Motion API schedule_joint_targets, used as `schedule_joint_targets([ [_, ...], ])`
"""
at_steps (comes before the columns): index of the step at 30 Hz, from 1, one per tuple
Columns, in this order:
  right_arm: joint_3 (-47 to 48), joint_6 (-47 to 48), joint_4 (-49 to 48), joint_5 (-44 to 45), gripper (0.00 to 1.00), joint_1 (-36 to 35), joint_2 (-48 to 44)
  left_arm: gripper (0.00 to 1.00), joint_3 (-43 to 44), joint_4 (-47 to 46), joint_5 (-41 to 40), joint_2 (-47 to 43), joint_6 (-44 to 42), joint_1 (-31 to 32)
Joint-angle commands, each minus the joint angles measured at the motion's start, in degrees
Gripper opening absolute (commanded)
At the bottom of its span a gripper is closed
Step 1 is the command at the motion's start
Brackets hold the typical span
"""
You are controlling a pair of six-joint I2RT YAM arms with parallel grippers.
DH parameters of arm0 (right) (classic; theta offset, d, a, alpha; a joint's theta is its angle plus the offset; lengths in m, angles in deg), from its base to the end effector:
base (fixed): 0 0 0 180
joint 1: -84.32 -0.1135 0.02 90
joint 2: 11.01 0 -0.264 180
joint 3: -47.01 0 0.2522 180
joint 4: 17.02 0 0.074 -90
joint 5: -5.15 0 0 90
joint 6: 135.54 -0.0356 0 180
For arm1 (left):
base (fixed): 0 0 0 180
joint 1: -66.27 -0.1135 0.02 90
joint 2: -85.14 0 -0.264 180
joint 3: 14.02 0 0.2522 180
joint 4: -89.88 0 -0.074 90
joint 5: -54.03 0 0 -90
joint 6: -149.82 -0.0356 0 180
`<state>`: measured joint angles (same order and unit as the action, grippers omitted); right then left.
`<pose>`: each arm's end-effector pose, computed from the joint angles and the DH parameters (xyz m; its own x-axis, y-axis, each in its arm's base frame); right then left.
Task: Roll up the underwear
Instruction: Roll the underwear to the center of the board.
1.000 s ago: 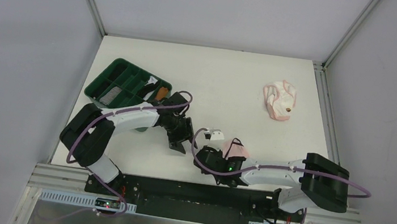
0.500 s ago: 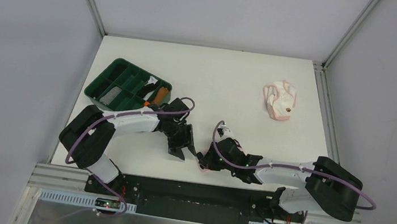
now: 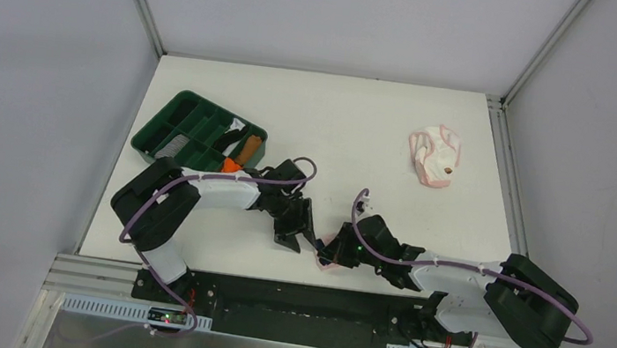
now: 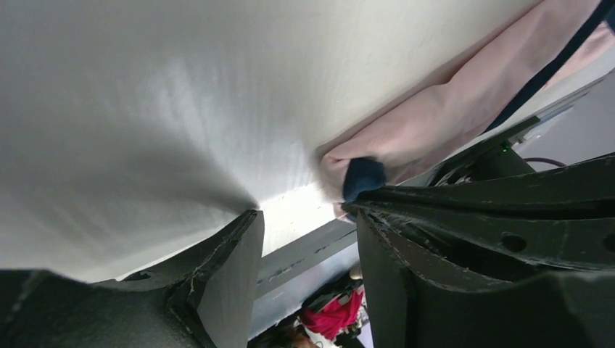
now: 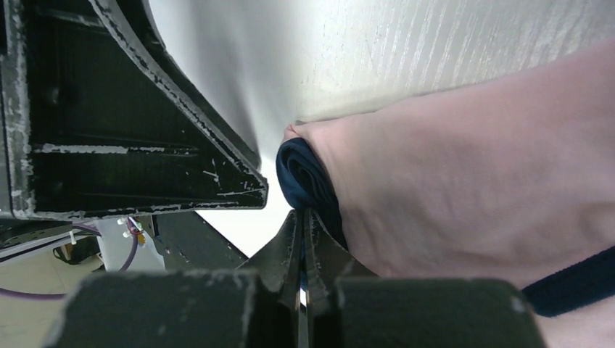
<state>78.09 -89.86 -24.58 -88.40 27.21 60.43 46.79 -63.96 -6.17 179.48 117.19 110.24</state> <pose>0.1177 0.1861 0.1411 -0.8158 0.0227 -0.5779 -0.4143 0.6743 0.6113 0.2059 -0.2232 0.1469 -0.9944 -0.0561 0.0892 -0.1011 0.7476 -0.6564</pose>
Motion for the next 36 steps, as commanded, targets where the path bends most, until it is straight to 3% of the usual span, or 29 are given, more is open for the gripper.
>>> schedule_joint_targets([
  [1, -1.32, -0.33, 0.15, -2.65, 0.0, 0.44, 1.07, 0.5, -1.13, -7.74, -2.01, 1.82, 3.39, 0.81],
  [13, -1.44, -0.75, 0.23, -2.61, 0.0, 0.98, -0.27, 0.31, -1.15, -9.73, -5.48, 6.2, 8.2, 3.81],
  [17, -1.75, -0.73, 0.23, -2.96, 0.0, 1.03, -0.5, 0.17, -0.39, -6.45, -7.01, 7.1, 8.01, 3.95],
  [20, -1.16, -0.11, 1.2, -3.41, 0.0, 1.05, -0.72, 0.0, 0.57, -4.44, -7.15, 7.81, 7.63, 3.98],
  [22, 0.05, 0.88, 3.72, -3.42, 0.0, 1.01, -1.41, 0.0, 1.19, -3.53, -7.14, 7.91, 7.38, 3.97],
  [23, 1.08, 1.42, 5.5, -3.21, 0.04, 0.91, -2.09, 0.0, 1.47, -2.92, -7.2, 7.77, 7.33, 3.96],
  [26, 4.59, 3.33, 12.03, -1.16, 0.37, 0.11, -6.22, 0.0, 1.81, -0.96, -7.64, 6.74, 7.65, 3.97],
  [28, 7.86, 4.83, 17.06, 1.76, 0.45, -1.22, -9.35, 0.0, 2.03, 0.66, -7.83, 5.65, 8.19, 3.99],
  [36, 13.71, 9.0, 31.07, 20.83, 0.41, -11.78, -16.06, 0.0, 1.28, 5.14, -7.48, 1.84, 12.41, 4.7],
])
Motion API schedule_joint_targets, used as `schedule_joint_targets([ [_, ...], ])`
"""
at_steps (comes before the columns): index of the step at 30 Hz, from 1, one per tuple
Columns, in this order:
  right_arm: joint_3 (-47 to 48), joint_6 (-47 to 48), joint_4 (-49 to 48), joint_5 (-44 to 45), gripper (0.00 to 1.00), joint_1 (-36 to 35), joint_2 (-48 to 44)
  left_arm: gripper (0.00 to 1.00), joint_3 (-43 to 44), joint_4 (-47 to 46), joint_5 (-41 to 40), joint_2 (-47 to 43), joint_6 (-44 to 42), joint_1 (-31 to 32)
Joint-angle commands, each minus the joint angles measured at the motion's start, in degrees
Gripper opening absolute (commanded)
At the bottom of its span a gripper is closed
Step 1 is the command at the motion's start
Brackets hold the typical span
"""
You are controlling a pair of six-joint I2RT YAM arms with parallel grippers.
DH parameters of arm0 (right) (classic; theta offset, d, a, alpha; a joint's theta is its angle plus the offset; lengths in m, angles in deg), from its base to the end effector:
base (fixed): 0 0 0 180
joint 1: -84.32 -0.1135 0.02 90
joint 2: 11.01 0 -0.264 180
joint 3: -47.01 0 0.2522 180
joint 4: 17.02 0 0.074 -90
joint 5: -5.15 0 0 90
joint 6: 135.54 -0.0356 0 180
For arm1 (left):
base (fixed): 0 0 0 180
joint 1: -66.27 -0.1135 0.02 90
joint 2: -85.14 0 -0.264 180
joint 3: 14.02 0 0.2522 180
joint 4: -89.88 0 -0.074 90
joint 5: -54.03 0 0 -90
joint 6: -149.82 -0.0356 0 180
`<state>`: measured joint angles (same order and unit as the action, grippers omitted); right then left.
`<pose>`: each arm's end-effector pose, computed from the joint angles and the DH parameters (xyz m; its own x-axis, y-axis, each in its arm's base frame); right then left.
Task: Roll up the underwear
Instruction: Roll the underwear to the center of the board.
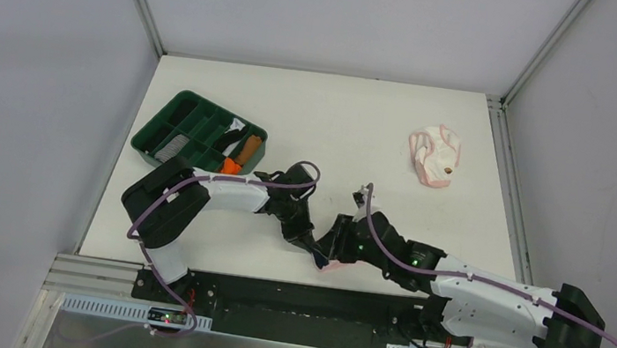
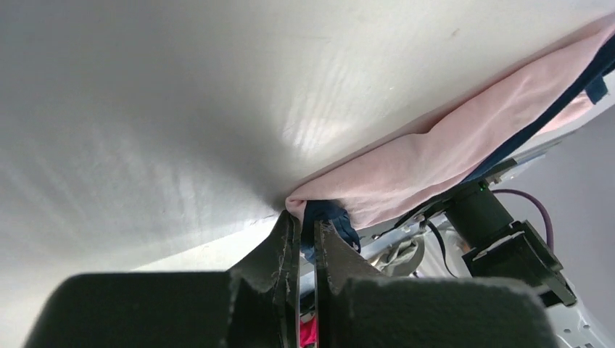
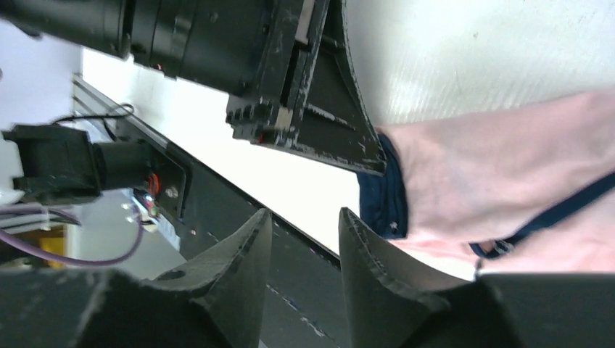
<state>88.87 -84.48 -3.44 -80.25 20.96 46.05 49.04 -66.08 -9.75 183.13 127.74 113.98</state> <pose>0.0993 0.1916 0.2162 -0.7081 -0.0143 -0.7060 -0.5328 0.6670 0.5208 0.2024 -0.2459 0.1398 -0.9737 -0.1650 0.1571 -0.2272 0.7510 -0.6200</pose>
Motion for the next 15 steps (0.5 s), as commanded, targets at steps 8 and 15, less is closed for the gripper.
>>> schedule_joint_targets([
  [8, 10.87, 7.12, 16.51, 33.21, 0.41, -21.18, 9.69, 0.0, 0.95, 10.2, -3.13, -0.2, 3.49, 2.0],
  [15, 16.25, 11.03, 14.71, 37.18, 0.41, -24.61, 20.64, 0.0, 1.33, 10.97, -2.33, 0.09, 4.16, 1.97],
])
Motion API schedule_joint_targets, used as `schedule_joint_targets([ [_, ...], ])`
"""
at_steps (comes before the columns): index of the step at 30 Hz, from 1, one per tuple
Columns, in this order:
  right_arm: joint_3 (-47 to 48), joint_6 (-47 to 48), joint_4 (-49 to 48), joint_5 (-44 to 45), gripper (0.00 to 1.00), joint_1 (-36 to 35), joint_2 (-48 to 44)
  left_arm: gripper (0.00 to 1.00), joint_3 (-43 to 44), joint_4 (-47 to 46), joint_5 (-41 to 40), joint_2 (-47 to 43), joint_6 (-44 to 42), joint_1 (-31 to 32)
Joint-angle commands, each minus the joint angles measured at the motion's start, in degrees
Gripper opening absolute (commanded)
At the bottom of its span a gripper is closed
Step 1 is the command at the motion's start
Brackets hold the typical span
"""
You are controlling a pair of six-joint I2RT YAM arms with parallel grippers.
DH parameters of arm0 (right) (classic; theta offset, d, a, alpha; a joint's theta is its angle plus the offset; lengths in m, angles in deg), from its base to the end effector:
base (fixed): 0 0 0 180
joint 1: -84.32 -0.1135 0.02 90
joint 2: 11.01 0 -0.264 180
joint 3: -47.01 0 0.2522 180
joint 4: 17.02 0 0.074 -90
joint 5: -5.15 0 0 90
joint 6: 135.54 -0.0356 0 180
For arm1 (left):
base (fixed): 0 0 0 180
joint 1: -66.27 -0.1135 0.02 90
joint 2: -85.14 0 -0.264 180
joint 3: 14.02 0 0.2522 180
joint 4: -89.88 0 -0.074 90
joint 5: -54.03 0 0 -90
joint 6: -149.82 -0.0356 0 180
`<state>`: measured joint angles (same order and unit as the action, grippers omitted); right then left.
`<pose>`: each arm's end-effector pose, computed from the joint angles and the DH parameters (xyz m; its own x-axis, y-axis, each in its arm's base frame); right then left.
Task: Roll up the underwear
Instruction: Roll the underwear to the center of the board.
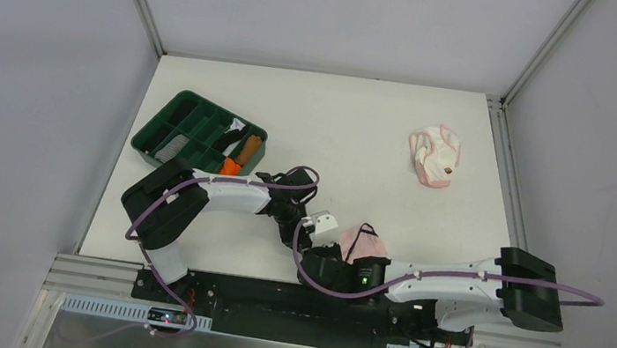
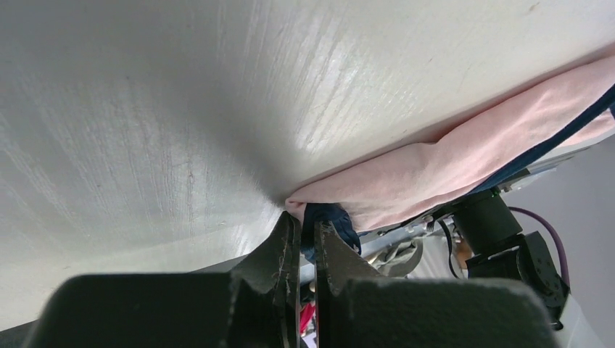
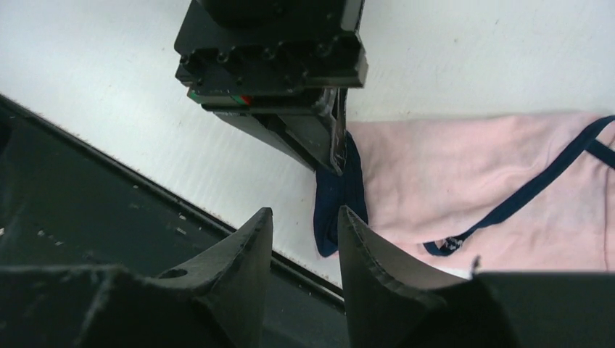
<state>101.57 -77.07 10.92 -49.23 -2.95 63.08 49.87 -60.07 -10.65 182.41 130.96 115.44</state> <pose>0.0329 0.2536 0.2072 -0.4447 -0.4015 -0.8006 -0.6578 0.7531 -0.0123 0.1921 -0.2457 0.1417 -0.9546 -0.2035 0.2174 -0.2918 0.7847 -0.5469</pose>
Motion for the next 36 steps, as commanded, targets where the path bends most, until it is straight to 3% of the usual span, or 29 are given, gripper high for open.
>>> schedule_joint_targets([
  [1, 4.03, 4.19, 0.02, 6.21, 0.41, -0.71, 4.86, 0.0, 0.47, 5.04, -1.37, 0.81, 1.1, 0.56],
  [8, 5.5, 4.96, -0.14, 6.43, 0.4, -1.06, 11.53, 0.0, 0.4, 5.41, -1.67, 0.34, 1.63, 0.51],
  [21, 3.62, -1.82, 2.12, 9.27, 0.34, -1.59, 17.98, 0.0, 0.49, 5.39, -1.64, -0.44, 2.51, 0.57],
  [24, 3.83, -2.15, 2.31, 9.47, 0.26, -1.56, 18.32, 0.0, 0.5, 5.41, -1.74, -1.05, 2.69, 0.43],
  [28, 3.77, -2.87, 2.56, 8.83, 0.0, -1.29, 18.36, 0.0, 0.62, 5.41, -1.94, -2.11, 2.94, 0.28],
  [34, -0.21, -3.57, -1.63, 7.32, 0.0, -0.64, 13.75, 0.0, 0.46, 5.33, -2.2, -4.7, 3.21, -1.13],
  [36, -3.14, -4.03, -5.36, 4.9, 0.0, 0.51, 10.97, 0.11, 0.18, 5.14, -2.55, -6.33, 2.95, -1.78],
])
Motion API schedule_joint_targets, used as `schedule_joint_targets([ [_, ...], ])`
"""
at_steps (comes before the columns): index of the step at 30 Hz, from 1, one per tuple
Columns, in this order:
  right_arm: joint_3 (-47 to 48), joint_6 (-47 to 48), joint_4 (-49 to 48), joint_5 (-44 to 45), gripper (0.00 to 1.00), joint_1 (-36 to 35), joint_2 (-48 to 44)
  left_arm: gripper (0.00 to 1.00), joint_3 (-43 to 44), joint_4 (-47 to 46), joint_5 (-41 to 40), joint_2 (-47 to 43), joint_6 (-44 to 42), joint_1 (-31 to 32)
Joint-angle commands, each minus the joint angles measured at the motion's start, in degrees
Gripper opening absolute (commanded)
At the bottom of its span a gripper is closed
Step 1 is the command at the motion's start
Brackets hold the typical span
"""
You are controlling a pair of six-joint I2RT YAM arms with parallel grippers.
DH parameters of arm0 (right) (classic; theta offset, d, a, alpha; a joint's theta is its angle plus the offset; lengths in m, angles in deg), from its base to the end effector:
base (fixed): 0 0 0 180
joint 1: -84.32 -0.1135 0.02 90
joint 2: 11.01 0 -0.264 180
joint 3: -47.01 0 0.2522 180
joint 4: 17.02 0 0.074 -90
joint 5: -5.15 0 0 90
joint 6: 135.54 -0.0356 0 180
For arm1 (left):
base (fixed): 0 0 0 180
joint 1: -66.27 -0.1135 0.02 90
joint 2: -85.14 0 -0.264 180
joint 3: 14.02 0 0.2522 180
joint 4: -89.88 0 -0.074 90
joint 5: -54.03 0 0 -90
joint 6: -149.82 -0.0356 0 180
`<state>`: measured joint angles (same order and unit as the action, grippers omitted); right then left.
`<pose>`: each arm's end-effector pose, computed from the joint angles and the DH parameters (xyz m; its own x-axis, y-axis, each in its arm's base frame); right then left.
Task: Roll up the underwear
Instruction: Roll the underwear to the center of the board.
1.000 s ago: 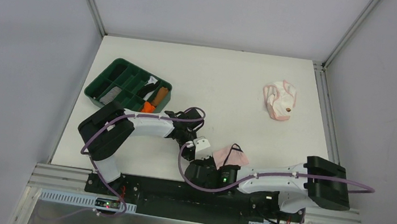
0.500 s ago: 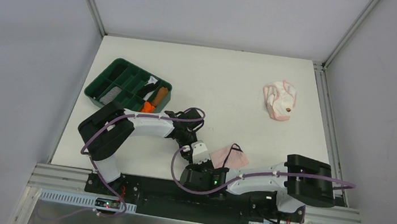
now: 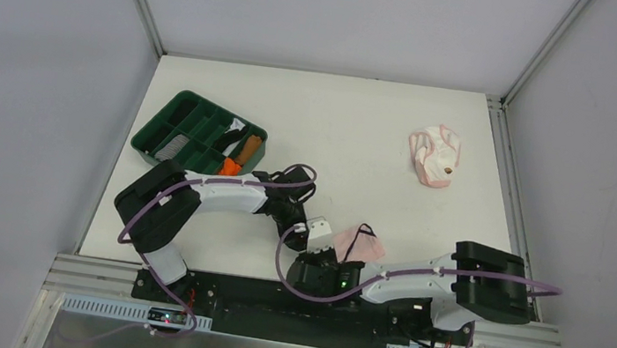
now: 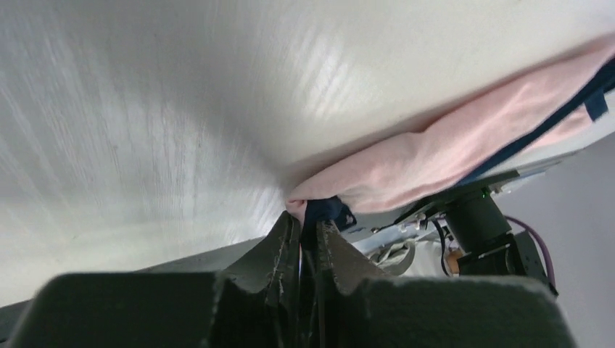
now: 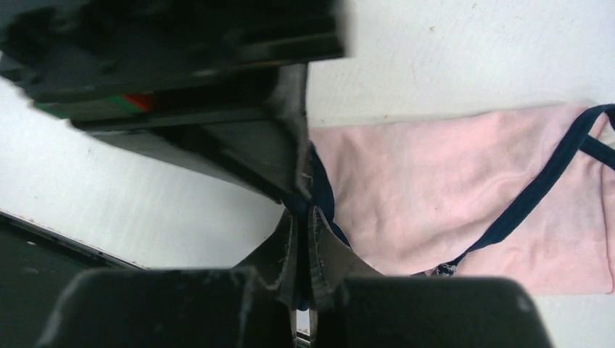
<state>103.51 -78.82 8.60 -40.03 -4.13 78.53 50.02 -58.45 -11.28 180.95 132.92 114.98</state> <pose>0.0327 0.2801 0.1552 -0.4030 -0.5021 -0.7652 -0.5718 0.7909 -0.2179 0.1925 -0.2418 0.1482 -0.9427 -0.2440 0.2275 -0.3305 0.7766 -0.5364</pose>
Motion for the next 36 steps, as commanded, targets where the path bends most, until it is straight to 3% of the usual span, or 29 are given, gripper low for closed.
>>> schedule_joint_targets([
  [1, -6.69, -2.72, -5.47, -5.89, 0.0, 2.92, -6.07, 0.18, 0.11, 3.5, -1.85, -5.68, 0.42, -1.75],
  [5, -13.54, -4.91, -14.55, -12.05, 0.0, 7.01, -11.95, 0.43, -0.06, 3.45, -1.12, -8.63, -0.73, -3.7],
  [8, -17.63, -6.76, -18.61, -16.31, 0.0, 10.07, -15.96, 0.54, -0.56, 3.45, -1.09, -10.62, -1.3, -4.61],
  [20, -37.3, -17.19, -40.03, -38.36, 0.0, 26.03, -28.39, 0.58, -0.85, -0.85, 3.58, -7.62, -7.55, -4.26],
  [29, -41.56, -19.78, -47.12, -48.83, 0.0, 33.54, -28.05, 0.59, -0.7, -6.22, 4.45, -1.31, -8.68, -2.3],
  [36, -41.82, -20.12, -48.62, -50.88, 0.0, 34.9, -26.96, 0.57, -5.01, -18.38, 4.59, -1.61, -3.25, -1.65],
])
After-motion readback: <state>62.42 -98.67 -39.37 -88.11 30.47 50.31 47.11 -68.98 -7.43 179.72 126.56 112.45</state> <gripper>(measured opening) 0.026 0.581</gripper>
